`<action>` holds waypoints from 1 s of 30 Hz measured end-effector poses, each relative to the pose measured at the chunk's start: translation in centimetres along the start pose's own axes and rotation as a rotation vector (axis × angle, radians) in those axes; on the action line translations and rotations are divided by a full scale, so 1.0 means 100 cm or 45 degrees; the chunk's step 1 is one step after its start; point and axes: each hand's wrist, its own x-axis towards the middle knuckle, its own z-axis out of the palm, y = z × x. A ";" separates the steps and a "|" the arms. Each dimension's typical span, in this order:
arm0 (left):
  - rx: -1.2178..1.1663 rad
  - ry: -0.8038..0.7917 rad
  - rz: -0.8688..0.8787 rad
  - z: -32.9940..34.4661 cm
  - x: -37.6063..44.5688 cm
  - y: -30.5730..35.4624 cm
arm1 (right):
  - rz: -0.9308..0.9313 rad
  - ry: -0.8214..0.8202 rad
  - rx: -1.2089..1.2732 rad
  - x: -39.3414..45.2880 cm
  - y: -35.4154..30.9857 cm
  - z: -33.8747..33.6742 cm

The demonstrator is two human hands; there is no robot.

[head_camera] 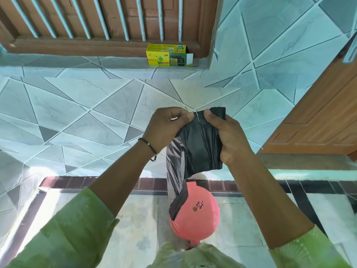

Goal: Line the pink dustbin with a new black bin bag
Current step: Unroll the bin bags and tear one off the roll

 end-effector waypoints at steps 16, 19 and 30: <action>0.021 0.066 0.031 -0.005 -0.009 0.014 | -0.101 0.014 0.027 -0.007 0.002 0.006; -0.049 0.068 0.021 -0.007 -0.012 0.015 | -0.127 -0.015 0.046 -0.010 0.004 0.007; 0.474 -0.298 0.164 -0.018 -0.018 0.028 | -0.249 -0.242 -0.590 -0.011 -0.012 -0.009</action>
